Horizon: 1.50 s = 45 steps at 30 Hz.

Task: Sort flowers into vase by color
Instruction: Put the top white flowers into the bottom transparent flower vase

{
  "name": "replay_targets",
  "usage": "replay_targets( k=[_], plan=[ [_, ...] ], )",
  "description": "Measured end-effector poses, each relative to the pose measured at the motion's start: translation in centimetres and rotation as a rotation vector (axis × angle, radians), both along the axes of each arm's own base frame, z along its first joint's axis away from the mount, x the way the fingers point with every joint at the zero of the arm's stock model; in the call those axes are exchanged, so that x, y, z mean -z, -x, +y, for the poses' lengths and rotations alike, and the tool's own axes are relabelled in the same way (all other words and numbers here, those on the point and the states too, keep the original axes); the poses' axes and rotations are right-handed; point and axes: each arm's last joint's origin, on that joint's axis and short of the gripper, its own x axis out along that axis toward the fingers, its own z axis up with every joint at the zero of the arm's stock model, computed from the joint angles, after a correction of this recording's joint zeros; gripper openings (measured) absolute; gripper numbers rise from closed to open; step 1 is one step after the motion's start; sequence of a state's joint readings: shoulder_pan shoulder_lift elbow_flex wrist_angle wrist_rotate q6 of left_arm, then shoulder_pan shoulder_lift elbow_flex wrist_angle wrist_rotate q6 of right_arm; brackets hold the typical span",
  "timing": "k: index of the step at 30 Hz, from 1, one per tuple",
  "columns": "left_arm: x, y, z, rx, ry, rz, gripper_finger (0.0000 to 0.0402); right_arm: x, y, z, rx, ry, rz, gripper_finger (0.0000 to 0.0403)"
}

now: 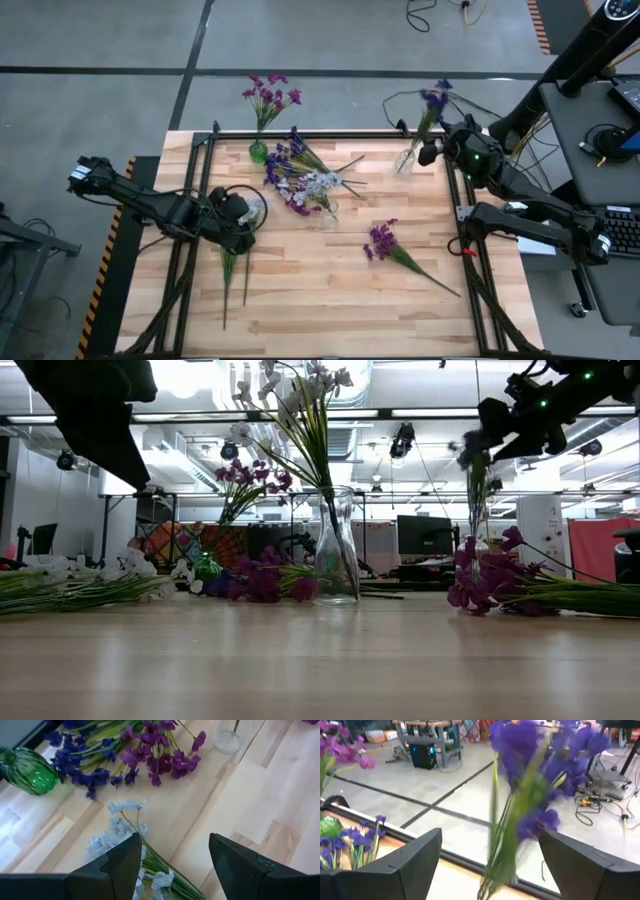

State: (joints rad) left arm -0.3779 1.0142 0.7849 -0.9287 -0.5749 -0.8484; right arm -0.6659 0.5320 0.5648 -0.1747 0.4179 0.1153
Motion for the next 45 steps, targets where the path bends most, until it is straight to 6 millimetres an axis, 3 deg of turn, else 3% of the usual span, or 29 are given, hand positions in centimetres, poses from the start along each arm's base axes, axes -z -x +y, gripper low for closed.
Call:
replay_targets(
  k=[19, 25, 37, 45],
  plan=[
    [0.7, 0.5, -0.2, -0.047, 0.066, 0.027, 0.0216, -0.5, 1.3, 1.3, -0.072, -0.039, -0.122, 0.0343],
    [0.8, 0.8, -0.8, -0.033, 0.179, 0.056, 0.0216, -0.8, 1.5, 1.8, -0.141, -0.067, -0.201, 0.0343],
    [1.0, 1.8, -2.5, -0.077, 0.321, 0.082, 0.0216, -1.9, 2.8, 3.7, -0.358, -0.116, -0.403, 0.0343],
    [0.9, 1.7, -3.1, -0.064, 0.343, 0.033, 0.0216, -2.0, 2.7, 4.3, -0.522, -0.24, -0.497, 0.0343]
  ],
)
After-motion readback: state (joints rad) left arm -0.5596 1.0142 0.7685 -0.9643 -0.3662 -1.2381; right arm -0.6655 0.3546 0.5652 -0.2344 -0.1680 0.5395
